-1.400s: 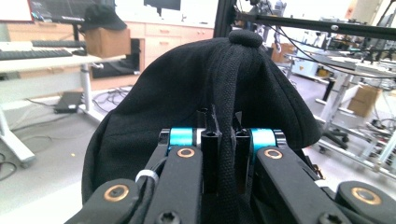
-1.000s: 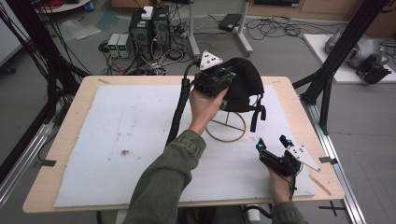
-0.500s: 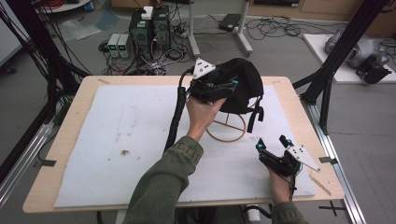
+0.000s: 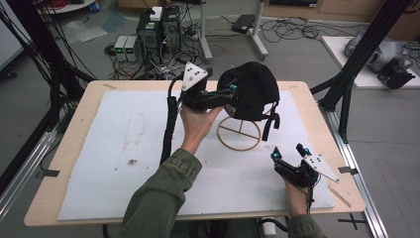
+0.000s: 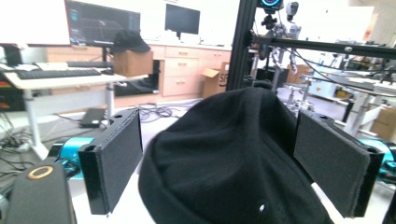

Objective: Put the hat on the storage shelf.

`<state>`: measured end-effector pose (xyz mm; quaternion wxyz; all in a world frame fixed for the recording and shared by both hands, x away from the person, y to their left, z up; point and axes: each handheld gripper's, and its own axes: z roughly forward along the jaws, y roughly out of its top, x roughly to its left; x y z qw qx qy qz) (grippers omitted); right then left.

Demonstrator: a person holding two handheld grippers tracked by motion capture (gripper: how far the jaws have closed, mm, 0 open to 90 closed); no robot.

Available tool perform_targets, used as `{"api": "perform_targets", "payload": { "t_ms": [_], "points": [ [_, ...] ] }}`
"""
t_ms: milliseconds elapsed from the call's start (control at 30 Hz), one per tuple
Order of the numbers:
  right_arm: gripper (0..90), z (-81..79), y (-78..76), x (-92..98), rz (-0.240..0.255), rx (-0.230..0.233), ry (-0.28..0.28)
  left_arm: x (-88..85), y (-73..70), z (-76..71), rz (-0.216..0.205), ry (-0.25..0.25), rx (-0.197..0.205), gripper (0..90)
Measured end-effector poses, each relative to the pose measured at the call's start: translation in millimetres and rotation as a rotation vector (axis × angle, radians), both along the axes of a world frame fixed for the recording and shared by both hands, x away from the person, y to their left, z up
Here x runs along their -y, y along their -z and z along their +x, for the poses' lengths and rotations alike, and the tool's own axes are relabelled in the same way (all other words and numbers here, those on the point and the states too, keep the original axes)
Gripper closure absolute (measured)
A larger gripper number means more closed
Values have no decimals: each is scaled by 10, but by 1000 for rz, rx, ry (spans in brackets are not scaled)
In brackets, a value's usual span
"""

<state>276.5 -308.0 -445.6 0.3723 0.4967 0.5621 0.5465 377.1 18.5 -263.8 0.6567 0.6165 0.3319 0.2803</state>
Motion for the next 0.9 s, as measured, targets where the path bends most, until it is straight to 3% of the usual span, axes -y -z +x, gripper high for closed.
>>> {"api": "perform_targets", "payload": {
  "t_ms": [300,433,900],
  "points": [
    [113,-7,-4,-23,-7,2,-3,-246,87,-92,-5,-49,15,163],
    [114,-8,-2,-31,-9,-1,-4,-321,167,-147,19,-67,15,163],
    [114,-18,-2,-42,-10,0,2,-669,364,-299,34,-138,-3,159]
  ]
}}
